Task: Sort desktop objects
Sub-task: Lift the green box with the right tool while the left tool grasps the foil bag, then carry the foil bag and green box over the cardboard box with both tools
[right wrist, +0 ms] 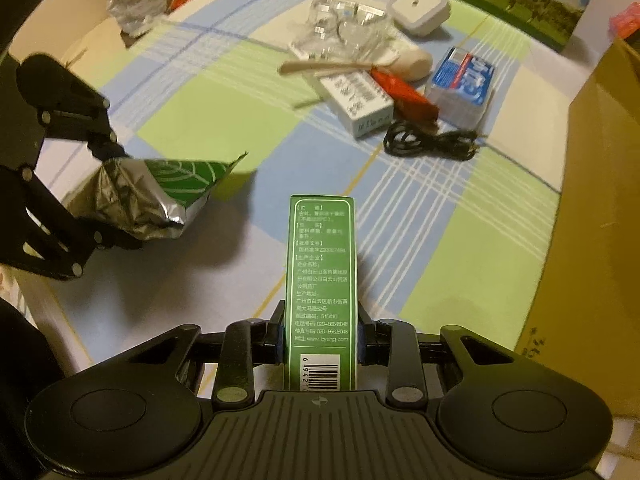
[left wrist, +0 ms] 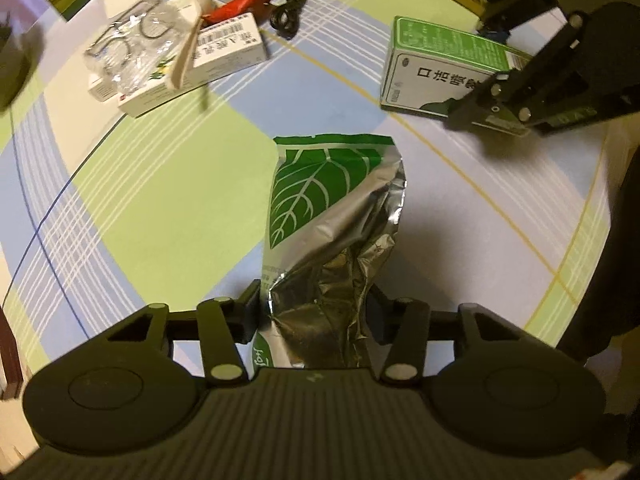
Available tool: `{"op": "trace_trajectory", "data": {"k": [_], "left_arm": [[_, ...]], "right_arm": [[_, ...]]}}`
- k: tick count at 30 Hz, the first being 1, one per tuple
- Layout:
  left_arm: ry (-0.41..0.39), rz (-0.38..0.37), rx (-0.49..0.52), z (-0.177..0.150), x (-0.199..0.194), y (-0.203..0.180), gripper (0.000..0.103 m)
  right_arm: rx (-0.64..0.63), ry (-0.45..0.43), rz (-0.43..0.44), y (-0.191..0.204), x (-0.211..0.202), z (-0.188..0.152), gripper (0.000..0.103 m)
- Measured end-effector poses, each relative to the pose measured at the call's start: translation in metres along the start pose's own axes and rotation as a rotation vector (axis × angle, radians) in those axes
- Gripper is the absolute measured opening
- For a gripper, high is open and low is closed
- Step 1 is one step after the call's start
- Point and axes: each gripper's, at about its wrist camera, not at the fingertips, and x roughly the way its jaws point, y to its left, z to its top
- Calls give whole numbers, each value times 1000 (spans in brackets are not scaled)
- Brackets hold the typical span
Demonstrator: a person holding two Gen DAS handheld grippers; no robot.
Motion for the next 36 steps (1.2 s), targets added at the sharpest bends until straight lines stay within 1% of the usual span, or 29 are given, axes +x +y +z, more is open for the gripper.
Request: {"op": "trace_trajectory", "data": {"k": [5,7,8,9,11,14,17,24,31,36], "left_arm": [[-15,5,-59,-4,-21,-1,46],[-24,7,-78,-14,-35,6,46],[-25,11,-87,-2,-36,3,46],[-29,19,-95,-1,-43,2,46],[-37,34,-110,-7,-71,-10,46],[-46,46,-127,6,-82,-16,46],[-58,61,-115,10,-108,-34,46],[-93,75,-62,28,-138,-73,46],[-135,59,-16,54,-158,-106,46],[-168,27,-22,82,-167,-123,46]], "right_arm": [[25,-59,-12,5,-32,-1,28],[39,-83,-14,6,-45,-2,28],[47,-94,-17,7,-52,-2,28],[56,-105,-19,8,-59,-3,28],[72,-125,-20,9,-72,-5,28],[85,-151,-22,10,-94,-11,28],[98,-183,-33,8,-116,-19,28],[130,-240,-72,-3,-160,-44,28],[186,-271,-113,-31,-193,-70,28],[243,-287,-151,-59,-214,-85,28]]}}
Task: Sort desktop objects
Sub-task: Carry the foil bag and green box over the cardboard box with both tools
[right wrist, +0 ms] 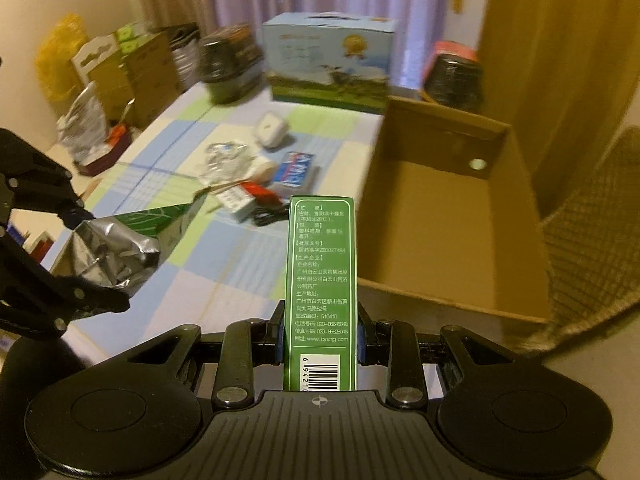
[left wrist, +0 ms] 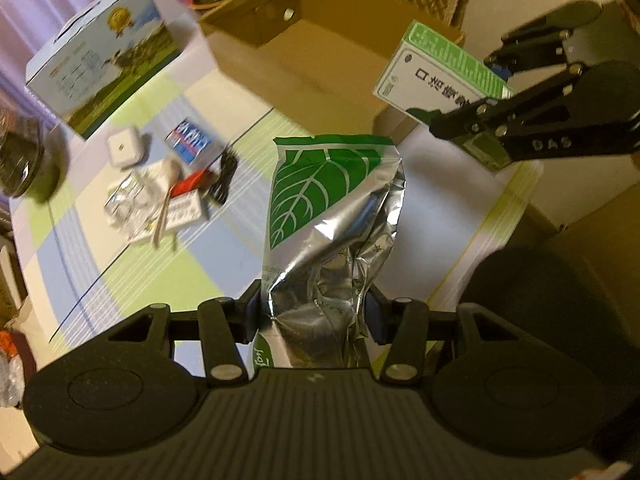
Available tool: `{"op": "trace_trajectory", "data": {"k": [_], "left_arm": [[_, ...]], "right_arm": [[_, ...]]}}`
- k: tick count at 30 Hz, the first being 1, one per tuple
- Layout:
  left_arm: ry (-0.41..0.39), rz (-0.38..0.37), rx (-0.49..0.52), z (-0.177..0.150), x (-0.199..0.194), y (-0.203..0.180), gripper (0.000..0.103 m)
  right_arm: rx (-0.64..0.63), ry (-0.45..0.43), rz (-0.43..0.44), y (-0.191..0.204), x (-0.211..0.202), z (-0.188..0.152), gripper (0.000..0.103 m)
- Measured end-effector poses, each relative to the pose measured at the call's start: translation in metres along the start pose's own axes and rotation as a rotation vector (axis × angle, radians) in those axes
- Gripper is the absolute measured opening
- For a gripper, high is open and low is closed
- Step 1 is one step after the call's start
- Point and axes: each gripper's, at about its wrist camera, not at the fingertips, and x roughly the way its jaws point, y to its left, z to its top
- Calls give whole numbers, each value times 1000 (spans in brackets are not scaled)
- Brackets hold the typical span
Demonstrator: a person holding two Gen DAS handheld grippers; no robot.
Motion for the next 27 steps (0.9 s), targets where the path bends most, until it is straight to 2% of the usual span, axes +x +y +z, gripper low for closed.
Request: {"op": "trace_trajectory", "data": {"k": [6,11,19,23,27], "left_arm": [[-51,-54,-50,47,-5,-14,46],[-86,-89,-105,89,0,-18,45],[-107,-154,-271,141,36,-13,45],[-105,-163,-353,160,60,-7,45],[-124,-205,-452,176,77,4,45]], "right_arm": [[69,-41,-68,-46,-24,10,28],[134,-65,-101,-80,-27,20,28],[214,-60,-124,-129,-6,33,28],[245,-66,-135,-145,6,41,28],[276,-83,-150,-158,18,50,28]]}}
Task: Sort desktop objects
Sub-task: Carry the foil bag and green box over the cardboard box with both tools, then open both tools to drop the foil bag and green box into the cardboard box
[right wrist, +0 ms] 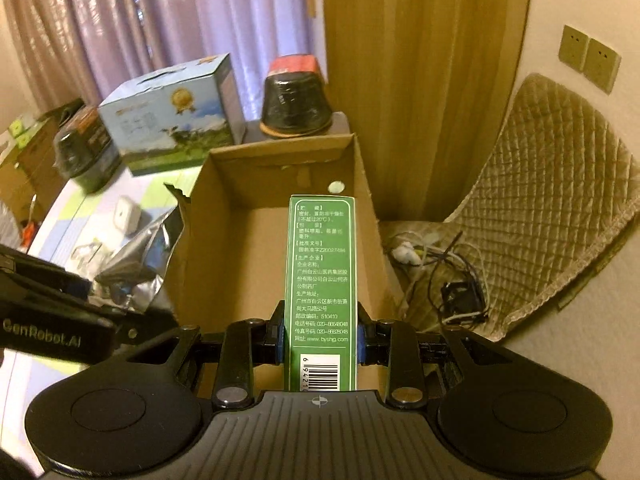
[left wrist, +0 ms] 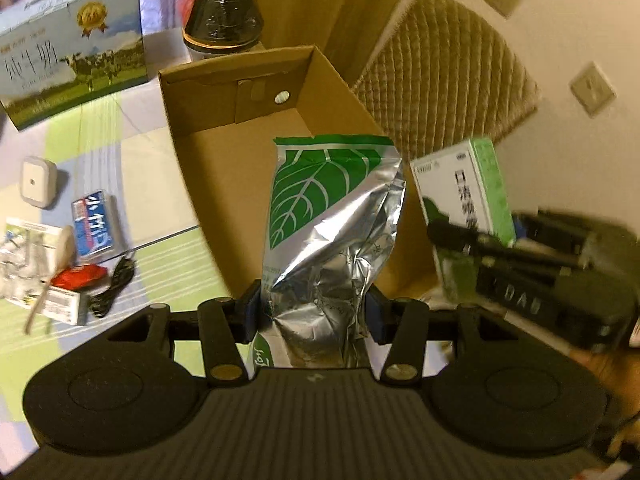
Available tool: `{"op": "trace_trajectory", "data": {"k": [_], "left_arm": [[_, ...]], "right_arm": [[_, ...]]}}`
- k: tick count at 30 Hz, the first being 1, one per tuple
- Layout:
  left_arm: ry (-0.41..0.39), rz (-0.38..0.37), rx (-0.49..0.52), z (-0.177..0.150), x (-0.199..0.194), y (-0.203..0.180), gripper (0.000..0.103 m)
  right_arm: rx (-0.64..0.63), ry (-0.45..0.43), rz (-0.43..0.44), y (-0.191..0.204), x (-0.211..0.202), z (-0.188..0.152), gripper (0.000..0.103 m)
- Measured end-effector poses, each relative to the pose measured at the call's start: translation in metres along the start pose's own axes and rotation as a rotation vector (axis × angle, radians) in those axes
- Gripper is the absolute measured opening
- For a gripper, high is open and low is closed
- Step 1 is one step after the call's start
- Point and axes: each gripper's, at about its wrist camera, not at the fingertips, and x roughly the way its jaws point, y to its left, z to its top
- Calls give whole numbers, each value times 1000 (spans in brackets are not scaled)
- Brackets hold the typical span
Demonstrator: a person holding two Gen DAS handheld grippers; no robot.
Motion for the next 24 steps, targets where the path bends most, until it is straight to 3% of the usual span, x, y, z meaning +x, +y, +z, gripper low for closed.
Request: {"op": "trace_trajectory", "data": {"k": [12,24], "left_arm": [[-68,-63,-232,35,30,27,46],[-93,-34,-260,26,36,48,50]], "right_arm": [[59,5,12,-13,34,17,28],[58,33,22,-9,54,11,28]]}}
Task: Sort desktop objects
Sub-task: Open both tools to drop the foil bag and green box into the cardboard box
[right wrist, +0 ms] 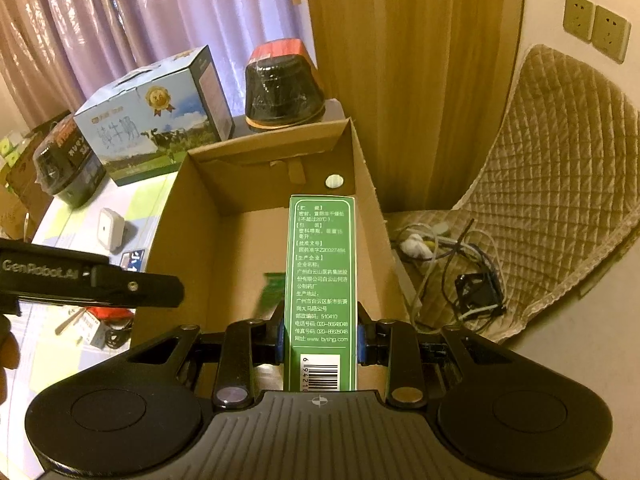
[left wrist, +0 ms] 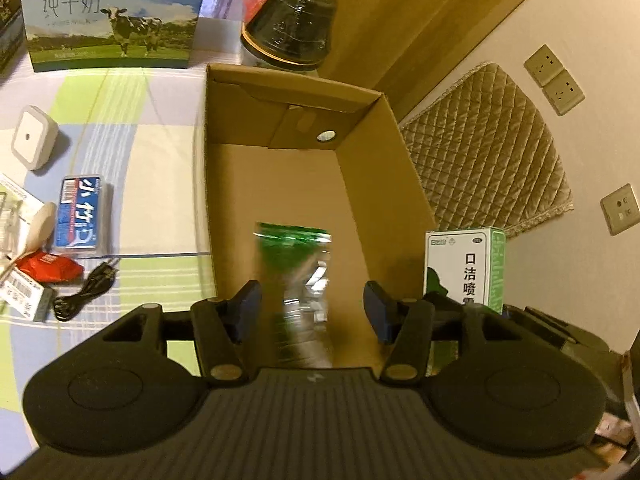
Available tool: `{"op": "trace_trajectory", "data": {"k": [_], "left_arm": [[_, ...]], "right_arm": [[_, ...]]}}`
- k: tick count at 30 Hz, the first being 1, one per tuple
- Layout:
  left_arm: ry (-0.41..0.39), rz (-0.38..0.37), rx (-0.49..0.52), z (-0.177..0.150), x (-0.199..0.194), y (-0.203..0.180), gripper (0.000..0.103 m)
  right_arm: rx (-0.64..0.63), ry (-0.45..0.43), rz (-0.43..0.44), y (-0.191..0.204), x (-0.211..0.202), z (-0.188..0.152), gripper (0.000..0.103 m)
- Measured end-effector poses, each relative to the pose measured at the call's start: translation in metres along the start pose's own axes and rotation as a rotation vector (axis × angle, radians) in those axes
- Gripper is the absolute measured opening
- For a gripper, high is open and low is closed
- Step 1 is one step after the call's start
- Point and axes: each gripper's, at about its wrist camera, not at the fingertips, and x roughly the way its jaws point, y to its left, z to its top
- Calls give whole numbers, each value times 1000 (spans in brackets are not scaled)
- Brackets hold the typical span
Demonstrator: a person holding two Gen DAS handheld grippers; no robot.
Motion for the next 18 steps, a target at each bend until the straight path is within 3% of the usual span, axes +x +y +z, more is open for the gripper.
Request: {"op": "trace_trajectory", "data": {"k": [9,12,18], "left_arm": [[-27,8,30,-7,-17,14,50],[-39,13,45,-10,-23,14,52],[-73,17,75,-23,-37,20,53]], "right_arm": [[24,-10,3,5,3,-1,29],[44,-23,5,3,1,-1,44],[45,-47,-3,4,-18,-5,56]]}}
